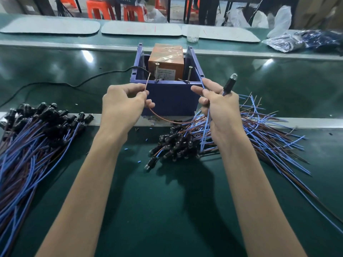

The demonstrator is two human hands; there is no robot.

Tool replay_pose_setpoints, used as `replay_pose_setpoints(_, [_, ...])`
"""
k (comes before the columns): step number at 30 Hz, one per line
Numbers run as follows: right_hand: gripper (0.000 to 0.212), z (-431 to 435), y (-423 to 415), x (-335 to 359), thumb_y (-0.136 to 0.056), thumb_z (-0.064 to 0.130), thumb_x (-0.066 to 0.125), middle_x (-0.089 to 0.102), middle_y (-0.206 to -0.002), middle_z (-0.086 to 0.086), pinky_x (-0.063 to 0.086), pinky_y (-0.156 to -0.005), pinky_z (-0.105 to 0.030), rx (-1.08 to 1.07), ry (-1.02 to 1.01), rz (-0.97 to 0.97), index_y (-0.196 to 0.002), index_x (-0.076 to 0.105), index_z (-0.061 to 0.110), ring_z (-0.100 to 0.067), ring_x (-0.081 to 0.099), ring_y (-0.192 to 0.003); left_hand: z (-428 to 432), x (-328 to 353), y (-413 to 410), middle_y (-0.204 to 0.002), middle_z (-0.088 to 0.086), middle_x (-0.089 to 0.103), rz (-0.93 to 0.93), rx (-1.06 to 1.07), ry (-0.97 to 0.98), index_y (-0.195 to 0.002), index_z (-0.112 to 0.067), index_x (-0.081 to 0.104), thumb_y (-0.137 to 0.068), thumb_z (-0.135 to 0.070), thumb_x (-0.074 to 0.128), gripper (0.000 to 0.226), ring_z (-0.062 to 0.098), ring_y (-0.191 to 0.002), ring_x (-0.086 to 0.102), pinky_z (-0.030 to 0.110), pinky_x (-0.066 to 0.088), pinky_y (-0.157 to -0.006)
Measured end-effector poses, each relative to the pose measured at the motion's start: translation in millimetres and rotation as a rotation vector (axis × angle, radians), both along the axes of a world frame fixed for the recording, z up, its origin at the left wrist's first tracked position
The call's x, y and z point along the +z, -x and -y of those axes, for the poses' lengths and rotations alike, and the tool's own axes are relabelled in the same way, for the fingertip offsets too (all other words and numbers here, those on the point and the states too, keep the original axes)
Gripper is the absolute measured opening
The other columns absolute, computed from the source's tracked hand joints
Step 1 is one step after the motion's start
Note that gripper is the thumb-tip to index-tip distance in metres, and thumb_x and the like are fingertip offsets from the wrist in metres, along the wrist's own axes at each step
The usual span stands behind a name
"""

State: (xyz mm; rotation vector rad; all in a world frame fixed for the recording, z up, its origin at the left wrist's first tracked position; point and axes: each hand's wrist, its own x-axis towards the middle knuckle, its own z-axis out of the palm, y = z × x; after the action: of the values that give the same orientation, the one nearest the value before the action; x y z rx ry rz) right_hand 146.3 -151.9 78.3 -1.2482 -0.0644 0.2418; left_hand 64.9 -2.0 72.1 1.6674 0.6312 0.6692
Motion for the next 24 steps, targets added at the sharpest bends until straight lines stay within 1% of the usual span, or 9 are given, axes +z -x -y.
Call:
replay_pose_setpoints(4, [0.031,2.3,-3.0,-2.6,-0.096,-0.003,0.044,0.069,-0.082,-0.005,0.034,-0.045,-0.010,0.012,0.033,0.026,-0.124,0.058,0.001,-0.001,0.041,-0.046,2.8,-0.1,0.0,-0.083,-0.004,0.071,-0.003,-0.018,0.000,-0.096,-0.019,0.068,-0.090,-0.005,0.059,0.018,0.007,-0.061,0.070,0.022,0.056,-0.073])
replay_pose_setpoints(9, [0.030,1.2,-3.0,-3.4,-0.097,0.000,0.045,0.070,-0.079,0.001,0.032,-0.042,-0.010,0.048,0.105,0.030,-0.122,0.060,0.003,-0.001,0.042,-0.046,2.1,-0.7,0.4,-0.083,-0.006,0.071,-0.011,-0.030,-0.009,-0.096,-0.021,0.068,-0.091,-0.006,0.059,0.019,0.007,-0.062,0.071,0.021,0.055,-0.073])
replay_pose_setpoints(12, [0.029,0.2,-2.3,-2.9,-0.097,0.001,0.045,0.070,-0.075,0.006,0.031,-0.041,-0.010,0.072,0.142,0.044,-0.120,0.062,0.007,-0.001,0.042,-0.047,2.0,-0.6,0.7,-0.084,-0.006,0.072,-0.014,-0.045,-0.011,-0.095,-0.023,0.069,-0.090,-0.007,0.060,0.019,0.007,-0.063,0.071,0.024,0.056,-0.077])
replay_pose_setpoints(16, [0.029,1.1,-1.6,-2.8,-0.098,0.002,0.044,0.070,-0.076,0.007,0.031,-0.042,-0.010,0.094,0.164,0.064,-0.118,0.062,0.011,-0.001,0.042,-0.047,4.0,0.1,0.5,-0.086,-0.007,0.072,-0.023,-0.063,-0.029,-0.092,-0.027,0.069,-0.090,-0.010,0.061,0.019,0.008,-0.064,0.071,0.029,0.057,-0.081])
replay_pose_setpoints(20, [0.030,2.2,-1.7,-2.5,-0.098,0.001,0.043,0.070,-0.076,0.007,0.030,-0.040,-0.011,0.100,0.167,0.074,-0.120,0.061,0.010,-0.001,0.041,-0.046,5.5,0.3,0.5,-0.087,-0.008,0.071,-0.021,-0.073,-0.052,-0.097,-0.025,0.068,-0.091,-0.009,0.061,0.019,0.003,-0.056,0.067,0.026,0.058,-0.073])
replay_pose_setpoints(24, [0.029,2.5,0.1,-2.0,-0.098,0.001,0.043,0.069,-0.078,0.006,0.029,-0.039,-0.010,0.109,0.172,0.076,-0.118,0.062,0.011,-0.001,0.041,-0.047,5.5,1.0,1.6,-0.087,-0.007,0.071,-0.015,-0.076,-0.060,-0.095,-0.026,0.068,-0.091,-0.009,0.061,0.019,0.002,-0.054,0.064,0.026,0.057,-0.071])
